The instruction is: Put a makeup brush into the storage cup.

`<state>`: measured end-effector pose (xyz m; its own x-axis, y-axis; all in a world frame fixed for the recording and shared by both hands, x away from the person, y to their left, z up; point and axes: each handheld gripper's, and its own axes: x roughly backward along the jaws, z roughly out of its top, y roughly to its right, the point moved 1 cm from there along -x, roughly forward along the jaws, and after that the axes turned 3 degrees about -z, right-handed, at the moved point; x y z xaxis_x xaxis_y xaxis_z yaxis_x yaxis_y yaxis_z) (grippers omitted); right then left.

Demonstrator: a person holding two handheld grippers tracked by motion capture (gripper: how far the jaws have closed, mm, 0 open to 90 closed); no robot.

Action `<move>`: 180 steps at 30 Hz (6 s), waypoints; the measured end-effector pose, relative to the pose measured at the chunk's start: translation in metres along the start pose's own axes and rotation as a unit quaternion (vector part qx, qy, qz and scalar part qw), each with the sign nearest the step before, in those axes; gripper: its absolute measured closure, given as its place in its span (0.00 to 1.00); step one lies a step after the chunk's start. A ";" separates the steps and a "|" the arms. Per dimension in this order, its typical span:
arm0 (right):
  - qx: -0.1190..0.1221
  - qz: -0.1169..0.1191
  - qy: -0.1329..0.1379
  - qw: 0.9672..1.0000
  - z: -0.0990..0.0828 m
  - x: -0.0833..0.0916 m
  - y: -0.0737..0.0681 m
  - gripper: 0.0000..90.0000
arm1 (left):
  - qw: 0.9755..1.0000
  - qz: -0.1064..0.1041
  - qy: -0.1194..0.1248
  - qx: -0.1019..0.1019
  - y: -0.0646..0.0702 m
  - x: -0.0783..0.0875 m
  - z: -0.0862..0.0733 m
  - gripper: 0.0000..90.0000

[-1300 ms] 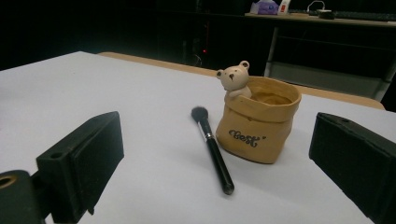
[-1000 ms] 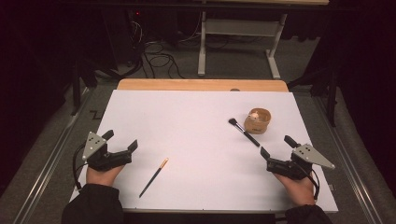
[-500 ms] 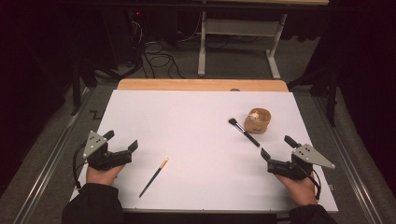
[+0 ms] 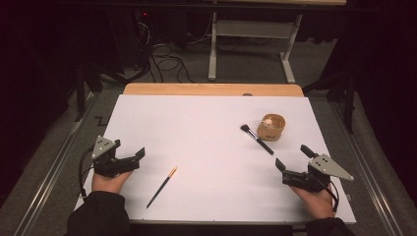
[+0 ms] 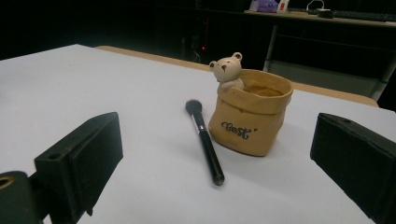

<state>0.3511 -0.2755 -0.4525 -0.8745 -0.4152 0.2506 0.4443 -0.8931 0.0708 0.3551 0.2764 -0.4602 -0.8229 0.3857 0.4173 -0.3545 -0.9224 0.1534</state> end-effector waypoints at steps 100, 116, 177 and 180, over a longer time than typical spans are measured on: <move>0.004 0.028 -0.019 0.999 -0.005 -0.001 -0.009 0.03 | 0.904 -0.096 -0.416 -0.028 0.044 -0.021 0.024 0.18; 0.006 0.031 -0.018 0.999 -0.004 -0.001 -0.009 0.03 | 0.889 -0.116 -0.441 -0.044 0.068 -0.026 0.008 0.33; -0.003 0.031 -0.018 0.999 -0.005 0.000 -0.008 0.04 | 0.884 -0.080 -0.451 -0.095 0.088 -0.029 -0.011 0.92; -0.003 0.030 -0.018 0.999 -0.005 -0.001 -0.008 0.04 | 0.884 -0.081 -0.451 -0.096 0.087 -0.029 -0.011 0.93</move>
<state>0.3470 -0.2691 -0.4584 -0.8383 -0.4623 0.2890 0.4950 -0.8676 0.0481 0.3431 0.1851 -0.4691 -0.0955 0.2591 0.9611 -0.5750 -0.8025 0.1592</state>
